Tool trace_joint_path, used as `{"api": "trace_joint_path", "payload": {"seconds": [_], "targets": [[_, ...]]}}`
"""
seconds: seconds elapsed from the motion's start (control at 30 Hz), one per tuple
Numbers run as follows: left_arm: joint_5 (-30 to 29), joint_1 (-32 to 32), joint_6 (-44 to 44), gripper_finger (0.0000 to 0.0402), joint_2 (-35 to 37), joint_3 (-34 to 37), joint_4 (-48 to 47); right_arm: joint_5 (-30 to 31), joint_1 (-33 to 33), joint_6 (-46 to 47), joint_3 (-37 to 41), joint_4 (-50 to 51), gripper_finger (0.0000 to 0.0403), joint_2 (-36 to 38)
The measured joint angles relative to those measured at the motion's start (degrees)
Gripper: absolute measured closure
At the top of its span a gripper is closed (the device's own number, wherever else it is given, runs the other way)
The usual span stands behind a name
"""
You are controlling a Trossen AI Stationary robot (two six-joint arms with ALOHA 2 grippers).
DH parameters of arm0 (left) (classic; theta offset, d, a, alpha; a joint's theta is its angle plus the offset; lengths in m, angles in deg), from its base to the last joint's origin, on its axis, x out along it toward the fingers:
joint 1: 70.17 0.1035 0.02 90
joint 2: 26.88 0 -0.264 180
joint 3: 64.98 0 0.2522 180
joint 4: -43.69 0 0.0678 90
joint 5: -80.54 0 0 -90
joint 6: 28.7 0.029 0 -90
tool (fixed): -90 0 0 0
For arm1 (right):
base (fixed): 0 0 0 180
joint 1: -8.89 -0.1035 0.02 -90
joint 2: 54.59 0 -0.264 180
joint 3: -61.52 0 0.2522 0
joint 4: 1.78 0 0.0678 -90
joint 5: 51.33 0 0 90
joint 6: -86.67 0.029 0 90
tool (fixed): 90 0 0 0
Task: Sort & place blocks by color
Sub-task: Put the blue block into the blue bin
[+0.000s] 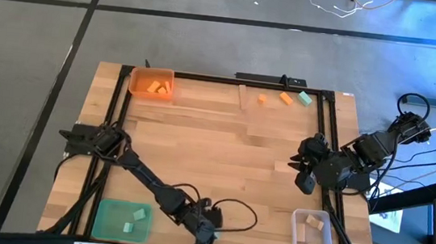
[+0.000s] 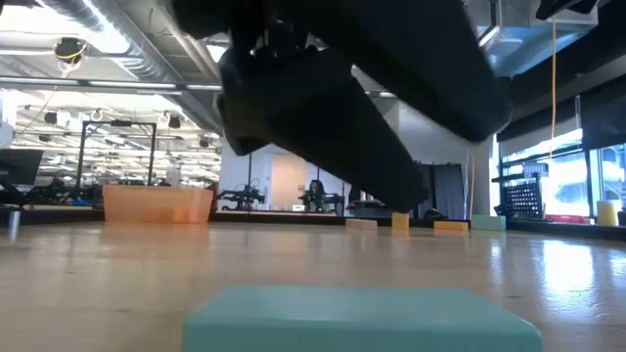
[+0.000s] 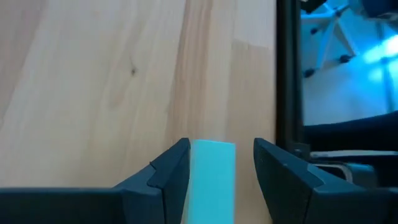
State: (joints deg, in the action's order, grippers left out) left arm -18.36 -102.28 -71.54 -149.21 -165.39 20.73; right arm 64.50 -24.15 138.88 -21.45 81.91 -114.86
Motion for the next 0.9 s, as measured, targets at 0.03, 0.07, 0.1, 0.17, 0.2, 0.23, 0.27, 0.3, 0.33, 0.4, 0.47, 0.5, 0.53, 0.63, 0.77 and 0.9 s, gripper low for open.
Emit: {"api": "trace_joint_path", "payload": {"seconds": [0.03, 0.07, 0.1, 0.17, 0.2, 0.23, 0.27, 0.3, 0.33, 0.4, 0.47, 0.5, 0.53, 0.63, 0.77, 0.9], "targets": [[1.2, 0.2, -0.5, 0.0234, 0.0, -0.2, 0.0, 0.0, 0.0, 0.0, 0.0, 0.0, 0.0306, 0.0], [2.0, 0.4, -1.5, 0.0234, 0.0, -0.3, 0.0, 0.0, 0.0, 0.0, 0.0, 0.0, 0.0306, 0.0], [2.9, 0.4, -2.6, 0.0234, 0.0, -0.5, -0.1, 0.0, 0.0, 0.0, 0.0, 0.0, 0.0306, 0.0], [3.7, 0.4, -4.9, 0.0234, 0.0, -0.6, 0.0, 0.0, 0.0, 0.0, 0.0, 0.0, 0.0306, 0.0], [4.0, 0.3, -5.4, 0.0234, 0.0, -0.6, -0.2, 0.0, 0.0, 0.0, 0.0, 0.0, 0.0306, 0.0], [4.5, 0.3, -5.5, 0.0234, 0.0, -0.6, -0.6, 0.0, 0.0, 0.0, 0.0, 0.0, 0.0306, 0.0], [5.7, 0.3, -5.2, 0.0234, 0.0, -0.6, -0.8, 0.0, 0.0, 0.0, 0.0, 0.0, 0.0306, 0.0], [6.9, 0.5, -5.0, 0.0234, 0.0, -0.6, -0.7, 0.0, 0.0, 0.0, 0.0, 0.0, 0.0306, 0.0], [8.2, 0.8, -5.0, 0.0234, 0.0, -0.6, -0.6, 0.0, 0.0, 0.0, 0.0, 0.0, 0.0306, 0.0], [10.6, 1.5, -6.0, 0.0233, 0.0, -0.6, -0.4, 0.0, 0.0, 0.0, 0.0, 0.0, 0.0306, 0.0], [13.6, 2.1, -7.8, 0.0226, 0.0, -0.6, -0.2, 0.0, 0.0, 0.0, 0.0, 0.0, 0.0306, 0.0], [14.8, 2.3, -8.1, 0.0221, 0.0, -0.6, 0.3, 0.0, 0.0, 0.0, 0.0, 0.0, 0.0306, 0.0], [16.1, 2.5, -8.0, 0.0214, 0.0, -0.6, 1.0, 0.0, 0.0, 0.0, 0.0, 0.0, 0.0306, 0.0], [19.4, 3.0, -7.1, 0.0187, 0.0, -0.6, 2.6, 0.0, 0.0, 0.0, 0.0, 0.0, 0.0306, 0.0], [23.2, 3.6, -6.6, 0.0144, 0.0, -0.6, 3.1, 0.0, 0.0, 0.0, 0.0, 0.0, 0.0306, 0.0], [23.4, 3.8, -6.2, 0.011, 0.0, -0.6, 2.9, 0.0, 0.0, 0.0, 0.0, 0.0, 0.0306, 0.0]]}}
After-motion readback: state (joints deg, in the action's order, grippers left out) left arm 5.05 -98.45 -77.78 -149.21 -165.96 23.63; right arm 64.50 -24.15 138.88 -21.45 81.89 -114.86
